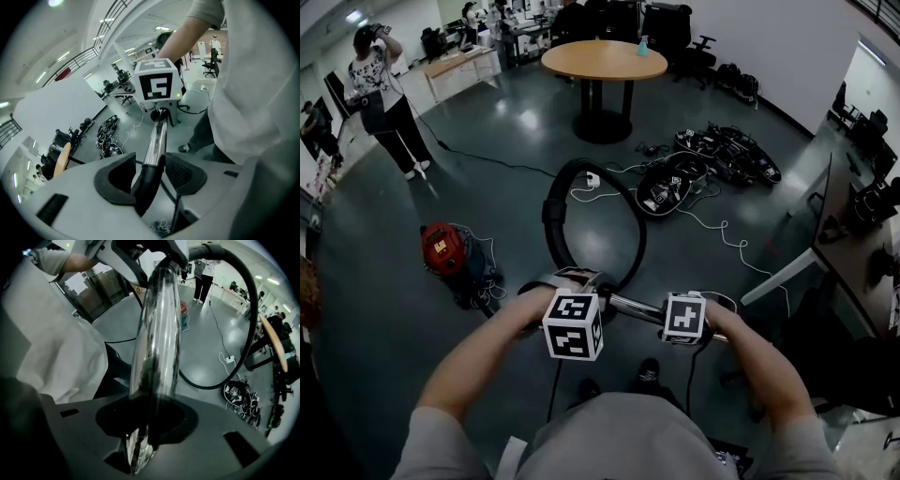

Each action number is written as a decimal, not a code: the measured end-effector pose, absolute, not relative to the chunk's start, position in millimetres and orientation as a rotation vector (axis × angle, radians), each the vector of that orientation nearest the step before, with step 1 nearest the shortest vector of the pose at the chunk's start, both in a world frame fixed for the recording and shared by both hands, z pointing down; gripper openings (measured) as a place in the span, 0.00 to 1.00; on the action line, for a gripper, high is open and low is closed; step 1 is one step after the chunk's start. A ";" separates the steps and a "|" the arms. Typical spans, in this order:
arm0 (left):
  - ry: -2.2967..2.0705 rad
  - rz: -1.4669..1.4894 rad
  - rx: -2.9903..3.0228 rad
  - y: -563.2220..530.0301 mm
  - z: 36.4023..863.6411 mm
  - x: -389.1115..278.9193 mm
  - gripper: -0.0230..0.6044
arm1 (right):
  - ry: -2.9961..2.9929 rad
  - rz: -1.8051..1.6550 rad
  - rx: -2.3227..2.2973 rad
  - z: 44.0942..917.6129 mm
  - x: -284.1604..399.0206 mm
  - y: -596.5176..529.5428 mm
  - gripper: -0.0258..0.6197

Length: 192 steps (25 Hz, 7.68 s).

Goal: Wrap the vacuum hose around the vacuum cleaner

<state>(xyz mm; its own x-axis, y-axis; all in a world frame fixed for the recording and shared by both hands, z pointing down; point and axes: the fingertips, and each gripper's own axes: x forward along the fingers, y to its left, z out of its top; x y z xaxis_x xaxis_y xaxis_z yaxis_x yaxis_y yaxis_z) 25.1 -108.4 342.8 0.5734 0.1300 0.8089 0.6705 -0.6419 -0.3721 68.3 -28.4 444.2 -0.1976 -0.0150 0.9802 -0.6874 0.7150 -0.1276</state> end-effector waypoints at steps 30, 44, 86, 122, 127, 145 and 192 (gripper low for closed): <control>-0.376 -1.557 -2.371 -102.2 436.9 95.1 0.27 | -1.785 0.028 0.478 420.2 151.6 -92.0 0.22; 0.030 -1.763 -2.602 -124.5 470.4 74.8 0.27 | -2.321 0.093 0.935 301.3 180.6 -144.8 0.42; 0.538 -1.184 -3.331 -252.4 436.1 -106.2 0.27 | -2.386 1.712 1.792 394.6 -84.7 -359.6 0.26; 0.561 -0.771 -2.627 -371.5 295.3 -129.2 0.21 | -2.151 0.685 1.196 387.6 -72.4 -369.0 0.22; 0.551 -0.770 -2.452 -393.0 266.6 -98.0 0.21 | -2.105 0.525 1.026 396.6 -54.8 -373.7 0.21; 0.160 -1.424 -2.024 -429.9 314.5 2.5 0.44 | -2.014 -0.013 0.397 431.2 12.1 -436.6 0.19; 0.767 -1.737 -2.797 -276.5 498.5 -82.5 0.31 | -2.369 0.591 1.013 382.4 42.9 -327.6 0.41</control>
<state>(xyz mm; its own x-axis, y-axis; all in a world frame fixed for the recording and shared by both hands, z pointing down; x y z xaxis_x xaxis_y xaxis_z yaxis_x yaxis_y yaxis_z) -82.5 -276.5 498.5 0.3781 -0.2486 0.8918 -0.4918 -0.8700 -0.0340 42.9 -327.6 382.4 -0.6028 -0.5381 0.5891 -0.7518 0.6304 -0.1935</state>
